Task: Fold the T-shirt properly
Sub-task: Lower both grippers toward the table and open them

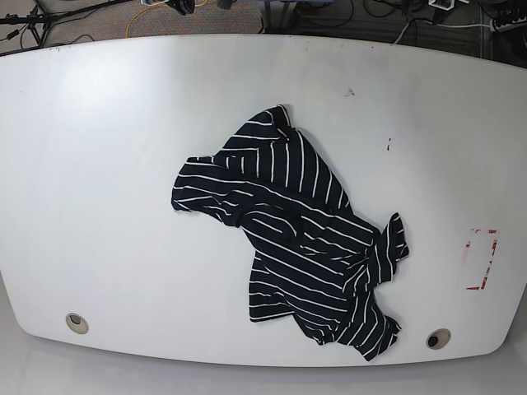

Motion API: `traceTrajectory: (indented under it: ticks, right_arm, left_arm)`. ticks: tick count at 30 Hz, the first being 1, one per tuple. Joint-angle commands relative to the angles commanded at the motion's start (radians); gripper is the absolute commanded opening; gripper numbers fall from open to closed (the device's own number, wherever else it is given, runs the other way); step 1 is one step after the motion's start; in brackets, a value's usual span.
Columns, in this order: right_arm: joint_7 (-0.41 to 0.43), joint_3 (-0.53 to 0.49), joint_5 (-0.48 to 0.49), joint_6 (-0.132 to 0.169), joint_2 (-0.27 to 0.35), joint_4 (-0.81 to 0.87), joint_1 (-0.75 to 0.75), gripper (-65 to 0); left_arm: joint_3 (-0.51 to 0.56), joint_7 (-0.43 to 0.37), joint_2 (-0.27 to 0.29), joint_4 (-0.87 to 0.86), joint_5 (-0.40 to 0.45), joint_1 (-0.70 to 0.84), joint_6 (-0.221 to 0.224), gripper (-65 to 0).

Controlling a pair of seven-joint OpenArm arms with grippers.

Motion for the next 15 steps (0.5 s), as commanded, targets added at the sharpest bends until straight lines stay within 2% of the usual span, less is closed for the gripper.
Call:
traceTrajectory:
  ticks: [1, 15]
  right_arm:
    - [-0.007, 0.004, 0.007, 0.007, -0.006, 0.019, 0.010, -60.3]
    - [-0.029, 0.012, 0.005, 0.015, -0.016, 0.029, 0.075, -60.3]
  left_arm:
    - [0.000, 0.003, 0.005, 0.006, -0.006, -0.009, 0.001, -34.0]
    - [0.013, -0.020, 0.017, 0.011, 0.002, -0.051, 0.032, -34.2]
